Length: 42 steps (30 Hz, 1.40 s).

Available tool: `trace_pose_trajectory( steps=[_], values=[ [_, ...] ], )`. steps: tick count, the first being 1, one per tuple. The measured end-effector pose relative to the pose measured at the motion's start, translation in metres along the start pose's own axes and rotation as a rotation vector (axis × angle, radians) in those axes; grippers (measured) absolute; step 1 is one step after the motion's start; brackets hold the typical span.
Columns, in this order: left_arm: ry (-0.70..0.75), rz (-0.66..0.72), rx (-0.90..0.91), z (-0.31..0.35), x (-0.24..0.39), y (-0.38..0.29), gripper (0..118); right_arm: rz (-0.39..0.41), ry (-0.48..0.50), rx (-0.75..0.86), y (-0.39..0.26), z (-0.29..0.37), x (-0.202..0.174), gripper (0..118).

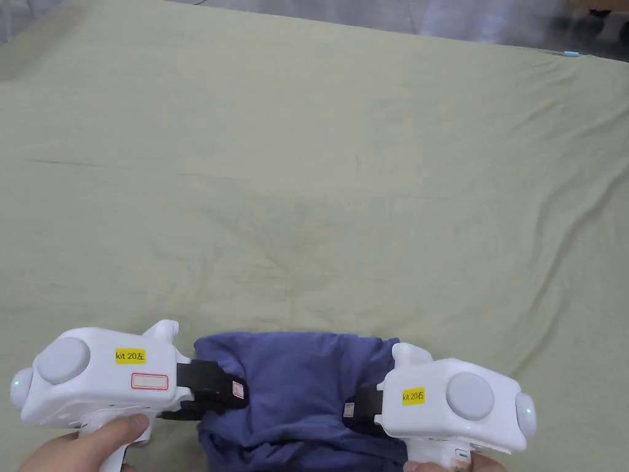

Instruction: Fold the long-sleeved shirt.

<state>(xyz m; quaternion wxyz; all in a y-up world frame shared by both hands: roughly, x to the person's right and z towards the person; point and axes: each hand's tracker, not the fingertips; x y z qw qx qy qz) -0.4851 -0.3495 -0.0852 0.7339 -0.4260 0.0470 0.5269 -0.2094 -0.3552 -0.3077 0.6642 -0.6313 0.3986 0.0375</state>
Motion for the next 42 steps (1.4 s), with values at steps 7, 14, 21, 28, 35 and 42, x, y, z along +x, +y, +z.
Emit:
trace_pose_trajectory(
  steps=[7,14,21,28,35,42],
  values=[
    [-0.083,0.011,0.038,0.04,-0.007,-0.001,2,0.022,-0.13,0.043,-0.005,0.022,-0.049,0],
    [0.0,-0.067,0.08,0.121,-0.007,0.004,2,0.108,-0.071,0.05,-0.008,0.016,-0.144,0],
    [0.389,-0.092,0.135,0.234,-0.065,0.036,2,0.155,0.062,0.019,-0.022,-0.021,-0.253,0],
    [0.843,-0.122,0.105,0.277,-0.121,0.064,16,0.195,0.19,-0.027,-0.043,-0.036,-0.313,0],
    [0.904,-0.208,0.275,0.283,-0.081,0.051,118,0.216,0.199,-0.005,-0.038,-0.013,-0.297,0],
    [0.535,-0.271,0.241,0.26,0.017,0.046,93,0.181,0.247,0.13,-0.015,0.073,-0.245,0]
  ],
)
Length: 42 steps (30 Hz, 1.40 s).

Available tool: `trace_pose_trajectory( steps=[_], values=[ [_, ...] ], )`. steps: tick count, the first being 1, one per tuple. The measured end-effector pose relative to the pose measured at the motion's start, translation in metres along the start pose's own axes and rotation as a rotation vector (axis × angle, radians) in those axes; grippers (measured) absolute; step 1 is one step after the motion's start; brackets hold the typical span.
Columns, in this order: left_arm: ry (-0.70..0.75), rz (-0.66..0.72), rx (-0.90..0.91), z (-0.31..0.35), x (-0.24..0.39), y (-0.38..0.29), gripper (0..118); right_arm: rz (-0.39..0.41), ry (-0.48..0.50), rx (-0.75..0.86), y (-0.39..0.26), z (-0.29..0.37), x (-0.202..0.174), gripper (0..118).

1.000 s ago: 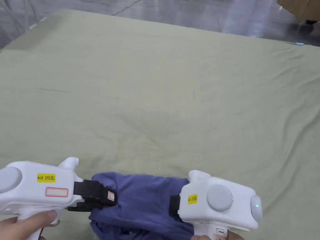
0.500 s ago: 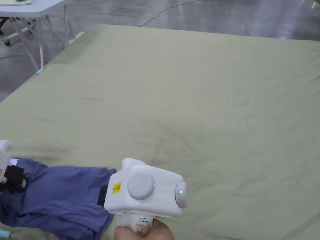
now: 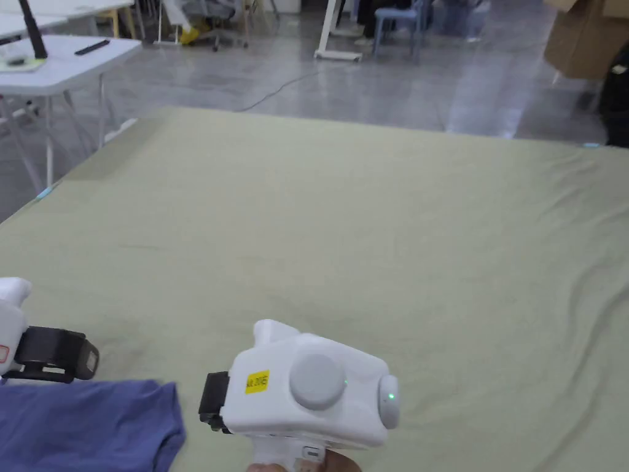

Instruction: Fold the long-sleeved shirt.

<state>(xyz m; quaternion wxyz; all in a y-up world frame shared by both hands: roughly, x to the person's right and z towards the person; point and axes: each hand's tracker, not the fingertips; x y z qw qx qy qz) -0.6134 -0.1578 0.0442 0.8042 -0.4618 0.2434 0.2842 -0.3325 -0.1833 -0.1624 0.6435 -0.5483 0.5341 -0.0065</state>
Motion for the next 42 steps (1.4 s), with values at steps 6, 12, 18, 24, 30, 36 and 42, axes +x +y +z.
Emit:
trace_pose_trajectory(
  steps=[6,12,18,24,30,36,42],
  values=[
    [-0.18,-0.334,0.299,0.092,0.19,0.011,5,0.14,-0.177,0.403,0.04,0.184,0.034,0],
    [-0.203,-0.443,0.868,0.187,0.319,-0.005,5,0.314,-0.399,0.861,0.032,0.364,0.033,0],
    [-0.005,-0.365,1.182,0.213,0.371,-0.031,5,0.384,-0.505,1.014,0.022,0.427,0.03,0],
    [-0.015,-0.371,1.115,0.206,0.387,-0.043,5,0.419,-0.498,0.984,0.02,0.408,0.029,2],
    [0.065,-0.364,1.113,0.211,0.39,-0.052,118,0.453,-0.45,0.934,0.025,0.397,0.026,118],
    [0.002,-0.391,1.101,0.221,0.386,-0.068,118,0.395,-0.659,0.983,0.022,0.396,0.015,118],
    [-0.002,-0.399,1.075,0.216,0.386,-0.068,118,0.363,-0.465,0.945,0.021,0.403,0.017,118]
  ],
)
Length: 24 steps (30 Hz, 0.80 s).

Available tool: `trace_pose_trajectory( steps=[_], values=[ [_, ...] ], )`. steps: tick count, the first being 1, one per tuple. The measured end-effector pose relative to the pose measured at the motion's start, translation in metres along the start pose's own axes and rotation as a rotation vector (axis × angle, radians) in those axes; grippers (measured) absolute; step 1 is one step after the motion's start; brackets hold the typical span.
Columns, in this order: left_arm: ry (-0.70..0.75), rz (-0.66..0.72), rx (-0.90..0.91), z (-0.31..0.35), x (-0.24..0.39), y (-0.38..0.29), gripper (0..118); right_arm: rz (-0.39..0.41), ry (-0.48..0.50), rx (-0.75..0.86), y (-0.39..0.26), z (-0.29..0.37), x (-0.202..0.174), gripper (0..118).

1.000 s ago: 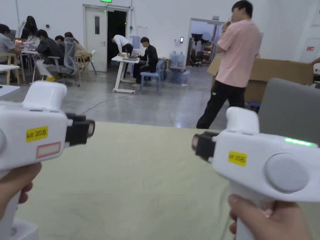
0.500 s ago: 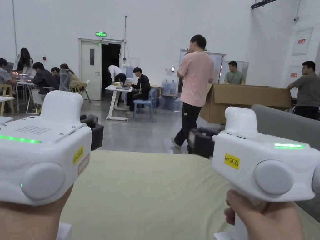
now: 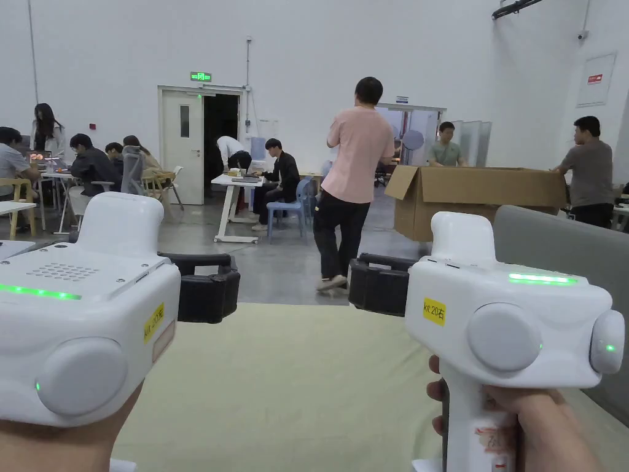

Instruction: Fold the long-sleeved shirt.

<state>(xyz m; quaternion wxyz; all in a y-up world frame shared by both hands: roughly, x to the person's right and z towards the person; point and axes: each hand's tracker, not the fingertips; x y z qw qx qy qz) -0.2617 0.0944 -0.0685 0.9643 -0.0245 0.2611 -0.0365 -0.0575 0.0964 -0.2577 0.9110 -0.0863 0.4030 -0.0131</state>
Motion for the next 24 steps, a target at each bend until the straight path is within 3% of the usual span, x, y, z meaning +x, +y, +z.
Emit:
trace_pose_trajectory(
  steps=[13,16,24],
  values=[
    [0.001,0.004,0.014,0.005,0.0,-0.001,118,0.019,-0.039,0.009,0.0,0.007,-0.008,118],
    [-0.016,0.001,0.002,0.004,0.0,-0.003,118,0.055,-0.082,0.016,-0.002,0.005,-0.012,118],
    [-0.012,0.009,0.0,0.005,-0.004,-0.003,118,0.055,-0.049,0.012,-0.002,0.003,-0.015,118]
  ],
)
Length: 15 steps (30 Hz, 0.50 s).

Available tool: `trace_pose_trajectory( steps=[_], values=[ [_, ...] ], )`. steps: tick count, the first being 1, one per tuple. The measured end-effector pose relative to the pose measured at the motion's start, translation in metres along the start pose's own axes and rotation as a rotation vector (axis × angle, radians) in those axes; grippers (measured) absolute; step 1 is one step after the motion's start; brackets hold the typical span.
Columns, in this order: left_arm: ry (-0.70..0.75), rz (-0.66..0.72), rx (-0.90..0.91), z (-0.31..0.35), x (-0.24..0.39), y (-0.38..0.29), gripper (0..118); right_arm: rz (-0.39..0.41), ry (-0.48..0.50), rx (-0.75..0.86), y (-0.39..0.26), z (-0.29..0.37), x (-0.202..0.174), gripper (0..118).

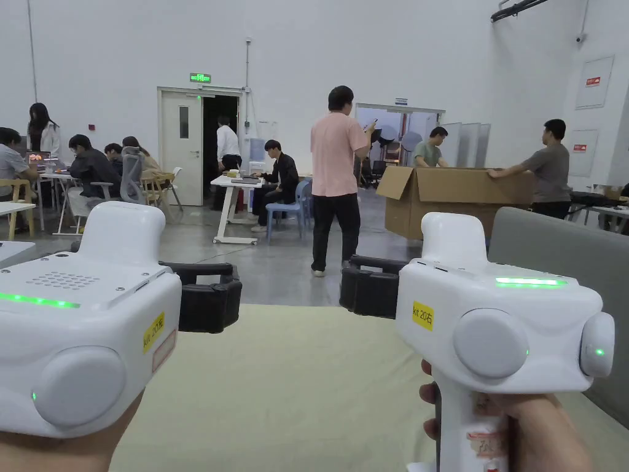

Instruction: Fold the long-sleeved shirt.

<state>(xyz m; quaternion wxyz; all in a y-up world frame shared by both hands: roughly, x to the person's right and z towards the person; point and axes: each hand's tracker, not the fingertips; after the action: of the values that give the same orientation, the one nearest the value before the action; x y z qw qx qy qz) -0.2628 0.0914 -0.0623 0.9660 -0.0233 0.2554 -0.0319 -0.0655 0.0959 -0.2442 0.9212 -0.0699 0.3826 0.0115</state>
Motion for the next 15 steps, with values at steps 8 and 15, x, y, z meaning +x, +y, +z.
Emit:
trace_pose_trajectory(
  steps=[8,15],
  values=[
    [-0.002,0.013,-0.005,0.0005,-0.0036,-0.0008,118,-0.008,0.008,-0.006,-0.0003,0.0018,-0.0049,118],
    [0.0,0.01,-0.004,0.0019,-0.003,-0.0016,118,-0.004,0.006,-0.013,-0.0021,0.0003,-0.0057,118]
  ],
)
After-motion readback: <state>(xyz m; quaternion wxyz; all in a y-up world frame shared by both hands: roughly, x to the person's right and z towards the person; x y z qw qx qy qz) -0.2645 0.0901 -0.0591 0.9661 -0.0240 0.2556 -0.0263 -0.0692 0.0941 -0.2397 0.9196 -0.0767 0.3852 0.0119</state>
